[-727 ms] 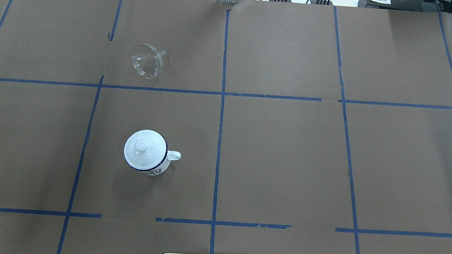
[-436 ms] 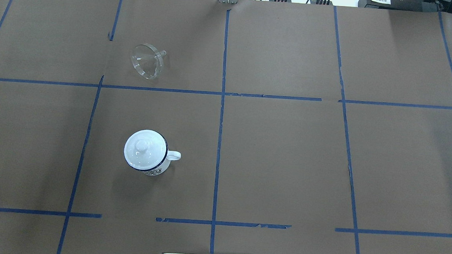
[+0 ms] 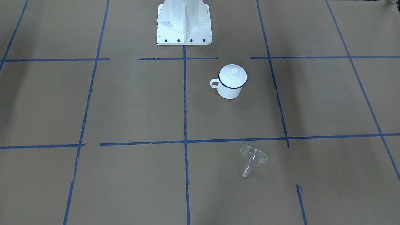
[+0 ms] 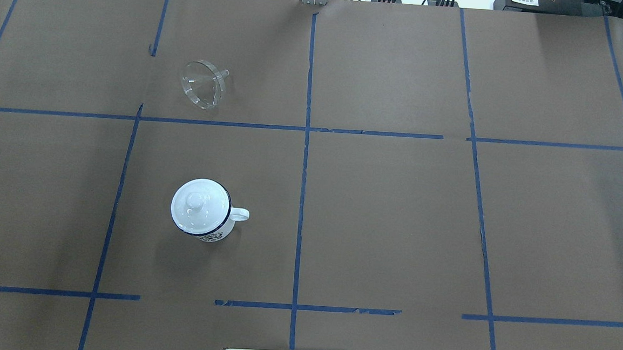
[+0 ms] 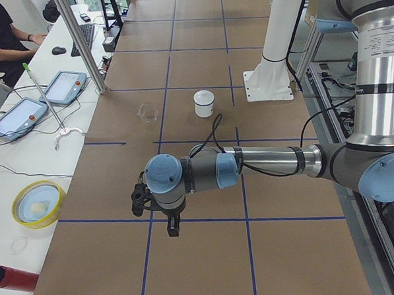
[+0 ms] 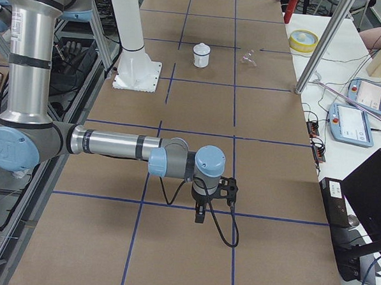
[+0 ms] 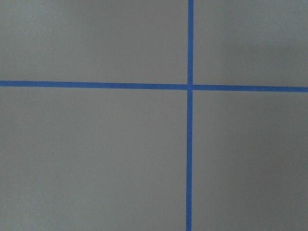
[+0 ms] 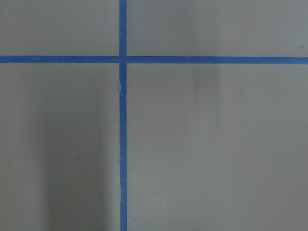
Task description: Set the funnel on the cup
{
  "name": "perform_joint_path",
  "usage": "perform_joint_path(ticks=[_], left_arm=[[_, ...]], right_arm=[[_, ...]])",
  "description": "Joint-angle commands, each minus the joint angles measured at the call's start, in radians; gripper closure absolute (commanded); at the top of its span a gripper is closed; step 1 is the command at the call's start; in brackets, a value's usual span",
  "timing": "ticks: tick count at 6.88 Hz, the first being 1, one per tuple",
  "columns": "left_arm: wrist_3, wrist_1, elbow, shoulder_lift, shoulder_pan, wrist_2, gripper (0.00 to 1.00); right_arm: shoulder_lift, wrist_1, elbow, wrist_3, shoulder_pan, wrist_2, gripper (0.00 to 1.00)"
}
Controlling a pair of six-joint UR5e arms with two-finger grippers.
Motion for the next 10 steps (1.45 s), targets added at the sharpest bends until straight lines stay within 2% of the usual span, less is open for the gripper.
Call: perform_joint_path(ticks=[1, 3, 4, 7, 9, 10], left_arm=[[0.0, -0.045, 0.003, -0.005, 0.001, 0.008, 0.0], [0.001, -0.145, -0.012, 0.088, 0.001, 0.006, 0.0], [-0.002, -0.212, -0.018, 0.092, 0.004, -0.001, 0.0], [-0.014, -0.23, -0.032, 0.098, 0.007, -0.005, 0.0], [-0.241, -0.227, -0.155, 0.098, 0.065, 0.003, 0.0], [-0.407, -0.23, -0.217, 0.095, 0.133, 0.005, 0.0]], right_arm=[[0.0, 0.0, 0.0, 0.0, 0.0, 0.0, 0.0], [0.0, 0.0, 0.002, 0.0, 0.0, 0.0, 0.0], [0.0, 0.0, 0.002, 0.0, 0.0, 0.0, 0.0], [0.0, 0.0, 0.0, 0.0, 0.0, 0.0, 0.0], [0.0, 0.0, 0.0, 0.0, 0.0, 0.0, 0.0], [0.0, 0.0, 0.0, 0.0, 0.0, 0.0, 0.0]])
